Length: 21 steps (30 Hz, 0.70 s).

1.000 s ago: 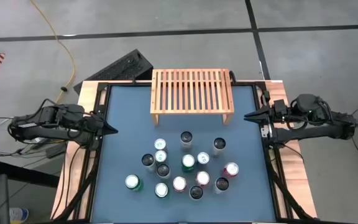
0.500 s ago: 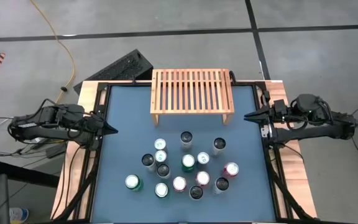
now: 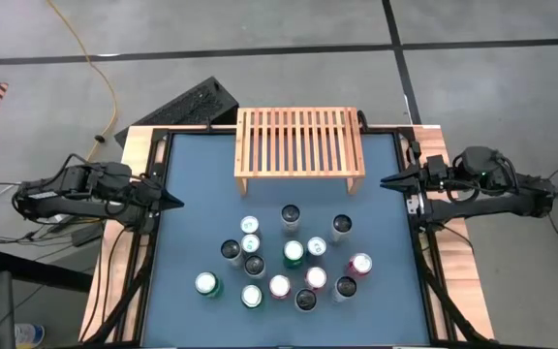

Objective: Place canned beverage on shelf
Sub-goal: Put the top green soda can on the shelf

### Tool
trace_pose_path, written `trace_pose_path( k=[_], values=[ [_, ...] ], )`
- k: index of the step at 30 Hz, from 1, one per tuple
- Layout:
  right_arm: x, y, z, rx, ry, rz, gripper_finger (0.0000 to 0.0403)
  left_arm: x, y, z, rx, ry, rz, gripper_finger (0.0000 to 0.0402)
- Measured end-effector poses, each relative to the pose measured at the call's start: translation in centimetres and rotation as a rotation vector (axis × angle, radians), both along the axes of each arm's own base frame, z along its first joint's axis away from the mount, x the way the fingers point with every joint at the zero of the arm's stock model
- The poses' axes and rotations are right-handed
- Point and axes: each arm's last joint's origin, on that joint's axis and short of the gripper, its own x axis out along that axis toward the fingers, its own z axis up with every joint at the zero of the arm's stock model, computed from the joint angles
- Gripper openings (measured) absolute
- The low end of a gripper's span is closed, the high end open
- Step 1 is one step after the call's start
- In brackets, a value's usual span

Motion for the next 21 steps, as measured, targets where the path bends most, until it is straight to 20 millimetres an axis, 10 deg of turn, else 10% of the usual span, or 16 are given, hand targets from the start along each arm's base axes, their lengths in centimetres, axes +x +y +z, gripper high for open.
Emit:
trace_pose_path(
  k=[21],
  values=[
    [0.0, 0.0, 0.0, -0.074, 0.000, -0.007, 0.0000, 0.7, 0.5, 1.8, 0.105, -0.198, 0.142, 0.0000]
  ],
)
